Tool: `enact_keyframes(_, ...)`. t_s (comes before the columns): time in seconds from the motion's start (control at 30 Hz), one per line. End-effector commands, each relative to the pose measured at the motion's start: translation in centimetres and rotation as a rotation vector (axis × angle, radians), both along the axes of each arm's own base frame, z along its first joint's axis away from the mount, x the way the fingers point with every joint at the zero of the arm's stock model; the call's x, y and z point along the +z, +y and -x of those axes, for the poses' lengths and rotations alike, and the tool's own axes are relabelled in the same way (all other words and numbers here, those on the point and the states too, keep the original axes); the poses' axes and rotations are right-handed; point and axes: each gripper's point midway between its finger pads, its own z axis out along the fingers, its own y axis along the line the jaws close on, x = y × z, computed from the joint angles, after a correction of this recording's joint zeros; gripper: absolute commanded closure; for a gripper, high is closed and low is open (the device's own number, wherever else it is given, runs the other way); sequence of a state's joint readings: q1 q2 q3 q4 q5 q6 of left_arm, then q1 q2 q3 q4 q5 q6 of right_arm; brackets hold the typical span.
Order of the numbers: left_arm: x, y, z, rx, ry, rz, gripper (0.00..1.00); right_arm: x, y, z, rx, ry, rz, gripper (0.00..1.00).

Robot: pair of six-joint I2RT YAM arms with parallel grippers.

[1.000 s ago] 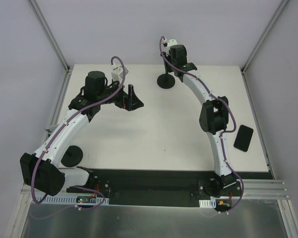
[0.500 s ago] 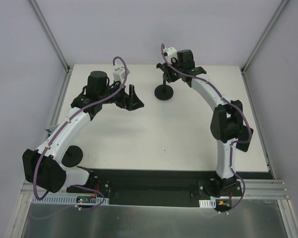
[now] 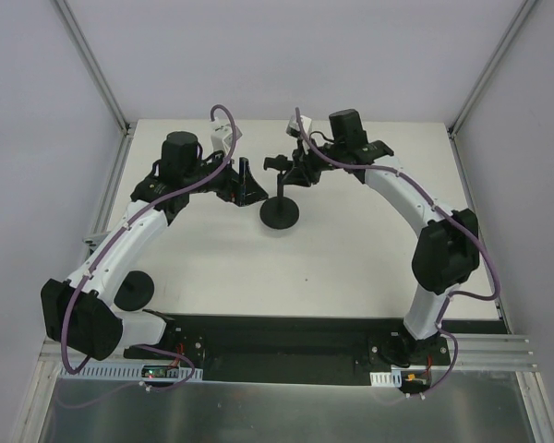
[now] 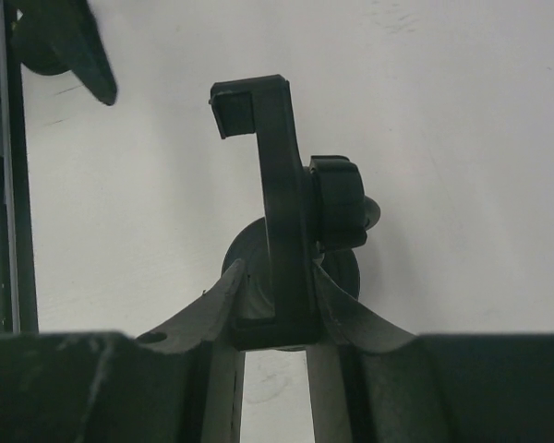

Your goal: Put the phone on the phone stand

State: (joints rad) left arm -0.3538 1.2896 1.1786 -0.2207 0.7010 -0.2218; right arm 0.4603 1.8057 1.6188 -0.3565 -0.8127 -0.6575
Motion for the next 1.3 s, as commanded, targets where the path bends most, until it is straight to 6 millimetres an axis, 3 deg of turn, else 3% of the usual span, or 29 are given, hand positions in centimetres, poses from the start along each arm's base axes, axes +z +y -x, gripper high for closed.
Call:
enact_keyframes(0.0, 1.8, 0.7, -0.2, 0.033, -0.114, -0.004, 0.25, 3.1, 2.6, 2.8, 0.202, -0.152, -0.065, 1.0)
enact_keyframes(0.23, 2.2, 1.0, 0.0, 0.054, -0.129, -0.003, 0.25, 2.3, 1.8, 6.2, 0.264, -0.149, -0.008, 0.97)
enact_keyframes(0.4, 2.4, 0.9, 0.1, 0.051, -0.118, 0.01, 0.24, -0.6, 0.7, 7.0, 0.208, -0.121, 0.086, 0.86)
enact_keyframes(0.47, 2.7, 0.9, 0.2, 0.05, -0.122, 0.014, 0.24, -2.3, -0.1, 7.0, 0.165, -0.096, 0.141, 0.71)
enact_keyframes(0.53, 2.8, 1.0, 0.3, 0.052, -0.128, 0.015, 0.24, -2.5, -0.8, 6.9, 0.091, -0.081, 0.155, 0.47)
enact_keyframes(0.6, 3.2, 1.0, 0.6, 0.048, -0.135, 0.024, 0.24, -3.6, -1.9, 7.0, 0.02, -0.089, 0.173, 0.31)
enact_keyframes(0.63, 3.5, 1.0, 0.7, 0.047, -0.143, 0.03, 0.23, -2.0, -2.6, 7.3, -0.042, -0.102, 0.145, 0.16)
enact_keyframes(0.7, 3.7, 0.9, 0.9, 0.042, -0.141, 0.038, 0.23, -2.0, -4.1, 7.4, -0.134, -0.1, 0.139, 0.01)
enact_keyframes(0.73, 3.8, 1.0, 0.9, 0.042, -0.146, 0.04, 0.23, -0.4, -5.3, 7.4, -0.198, -0.118, 0.117, 0.0)
enact_keyframes(0.9, 4.2, 0.7, 1.3, 0.032, -0.137, 0.066, 0.23, 1.2, -12.1, 6.9, -0.642, -0.073, 0.092, 0.0)
enact_keyframes(1.03, 4.4, 0.5, 1.7, 0.018, -0.131, 0.083, 0.23, 1.0, -20.6, 7.1, -1.074, -0.046, 0.054, 0.0)
enact_keyframes(1.1, 4.6, 0.4, 1.8, 0.012, -0.127, 0.094, 0.22, -0.9, -24.6, 7.5, -1.269, -0.004, 0.089, 0.0)
enact_keyframes(1.13, 4.7, 0.4, 1.9, 0.008, -0.127, 0.098, 0.19, -1.3, -27.6, 7.5, -1.391, 0.013, 0.095, 0.0)
enact_keyframes(1.2, 4.8, 0.3, 2.1, 0.004, -0.127, 0.104, 0.1, -2.9, -31.1, 8.2, -1.546, 0.075, 0.133, 0.0)
enact_keyframes(1.23, 4.9, 0.3, 2.2, 0.001, -0.132, 0.107, 0.09, -3.8, -33.9, 8.3, -1.651, 0.128, 0.136, 0.0)
enact_keyframes(1.27, 4.9, 0.3, 2.2, 0.002, -0.13, 0.11, 0.06, -4.5, -34.6, 8.3, -1.688, 0.179, 0.11, 0.0)
